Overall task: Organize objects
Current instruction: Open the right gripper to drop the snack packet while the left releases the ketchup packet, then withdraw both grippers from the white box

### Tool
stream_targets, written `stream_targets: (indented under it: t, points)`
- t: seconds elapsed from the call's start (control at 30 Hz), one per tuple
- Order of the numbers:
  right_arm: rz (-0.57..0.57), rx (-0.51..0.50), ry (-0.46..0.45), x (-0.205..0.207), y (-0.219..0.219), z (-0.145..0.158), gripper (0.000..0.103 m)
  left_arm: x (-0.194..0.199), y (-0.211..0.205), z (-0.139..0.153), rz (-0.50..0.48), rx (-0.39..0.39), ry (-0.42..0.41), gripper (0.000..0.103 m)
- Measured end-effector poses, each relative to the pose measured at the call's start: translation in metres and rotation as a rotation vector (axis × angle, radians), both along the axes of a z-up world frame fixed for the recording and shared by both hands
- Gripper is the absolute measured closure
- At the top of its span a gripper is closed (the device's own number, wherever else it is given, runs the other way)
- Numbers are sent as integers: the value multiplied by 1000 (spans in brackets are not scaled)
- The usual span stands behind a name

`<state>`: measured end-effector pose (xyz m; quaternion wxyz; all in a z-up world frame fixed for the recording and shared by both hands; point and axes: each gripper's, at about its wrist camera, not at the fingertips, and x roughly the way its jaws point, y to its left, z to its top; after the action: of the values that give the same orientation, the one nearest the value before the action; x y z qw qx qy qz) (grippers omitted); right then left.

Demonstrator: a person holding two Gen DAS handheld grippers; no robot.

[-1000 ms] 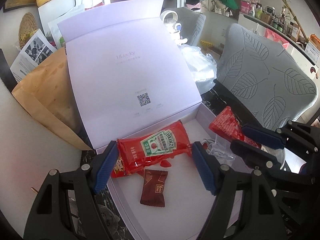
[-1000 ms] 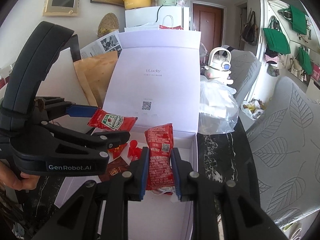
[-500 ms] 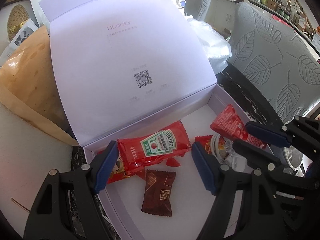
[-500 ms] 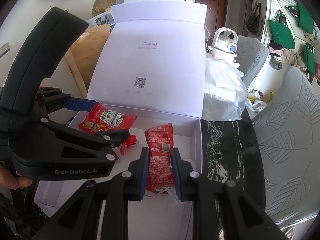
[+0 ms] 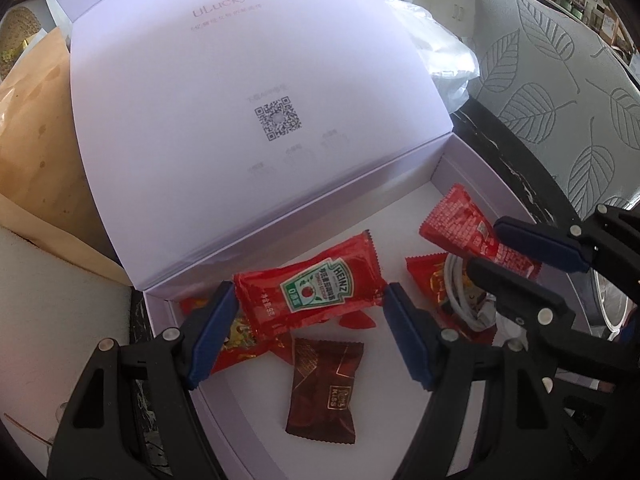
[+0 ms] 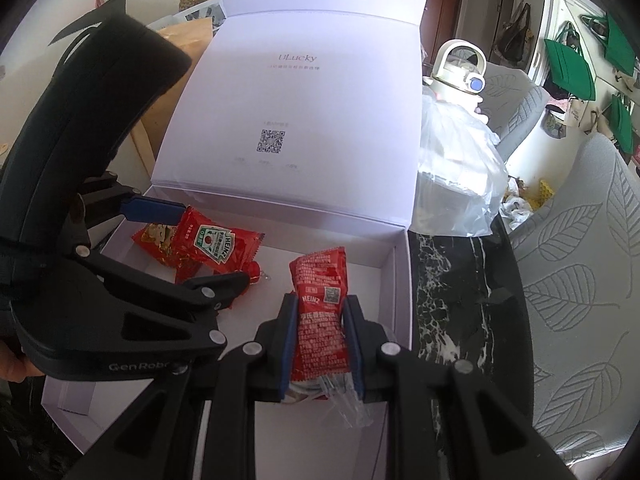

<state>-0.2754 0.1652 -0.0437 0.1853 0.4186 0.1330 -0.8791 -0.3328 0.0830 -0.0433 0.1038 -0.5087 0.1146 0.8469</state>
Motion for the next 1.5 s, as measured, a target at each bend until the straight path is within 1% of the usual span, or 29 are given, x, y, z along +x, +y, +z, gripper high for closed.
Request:
stream_targets:
  t: [0.27, 0.33, 0.4, 0.6, 0.83, 1.0, 1.07, 1.13, 1.27, 1.37, 1.5]
  points:
    - [-7, 6, 10, 2, 1, 3, 78, 3, 1, -2, 7, -19, -21, 28]
    - [-15, 11, 16, 3, 2, 6, 69, 4, 1, -1, 16, -26, -18, 28]
    - [-15, 12, 20, 5, 3, 10, 66, 6, 1, 1, 22, -34, -16, 28]
    - [-21, 24, 42, 14, 5, 20, 65, 16, 2, 8, 22, -43, -5, 28]
    - [-37, 24, 69, 26, 8, 37, 65, 30, -1, 27, 25, -28, 25, 28]
    - [-60, 39, 112, 37, 13, 53, 65, 42, -1, 48, 17, -19, 63, 28]
    - [-69, 41, 129, 41, 14, 60, 63, 43, -7, 57, 21, -18, 81, 28]
    - [-76, 36, 140, 45, 16, 68, 57, 46, -10, 65, 24, -12, 95, 28]
    - [-79, 37, 157, 53, 17, 78, 57, 40, -20, 76, 23, 3, 107, 24]
    - [-82, 47, 153, 57, 16, 79, 57, 38, -9, 70, 9, 12, 113, 22]
    - [-86, 50, 140, 62, 18, 75, 57, 32, -4, 59, 12, 5, 91, 22]
